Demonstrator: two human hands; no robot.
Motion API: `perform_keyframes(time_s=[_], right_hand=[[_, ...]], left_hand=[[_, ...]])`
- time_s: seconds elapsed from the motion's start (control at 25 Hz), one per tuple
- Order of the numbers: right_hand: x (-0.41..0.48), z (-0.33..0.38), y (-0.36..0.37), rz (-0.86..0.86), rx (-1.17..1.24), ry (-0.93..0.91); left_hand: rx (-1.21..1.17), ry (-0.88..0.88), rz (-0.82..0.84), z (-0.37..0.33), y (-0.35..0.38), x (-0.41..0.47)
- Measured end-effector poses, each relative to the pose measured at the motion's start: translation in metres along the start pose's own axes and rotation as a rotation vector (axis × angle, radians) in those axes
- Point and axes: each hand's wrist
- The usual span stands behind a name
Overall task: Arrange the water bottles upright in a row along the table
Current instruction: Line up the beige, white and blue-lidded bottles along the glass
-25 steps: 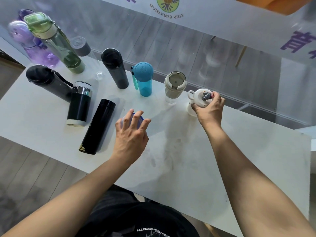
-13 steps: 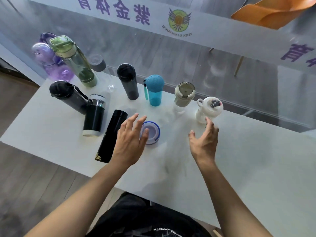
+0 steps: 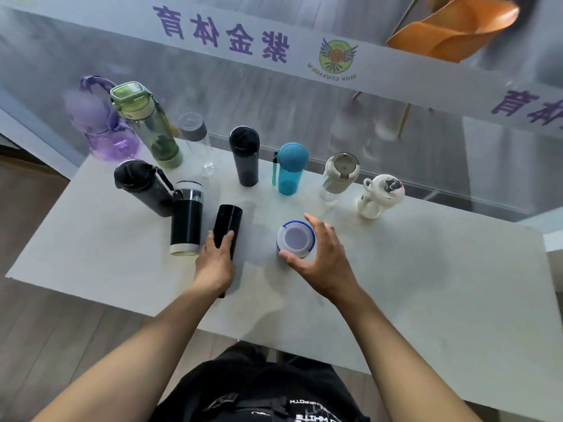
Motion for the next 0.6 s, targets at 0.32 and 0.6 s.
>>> perform_keyframes(time_s=[0.32,0.6], right_hand=[[-0.009,0.009,0.023,-0.056,-0.15,0.047],[-0.025,-0.001,0.004,-0.21,-0.007,0.183]], left_hand=[[-0.119,-0.035,0.006,0.01,0.007,0.021],[-0.242,-0.079,0.083,-0.001,0.002,0.034]])
Point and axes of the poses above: each hand's wrist, its own x-axis towards the middle knuckle, its own y-axis out of the palm, z = x × y, and after that the axes turned 9 degrees about -z, right-handed
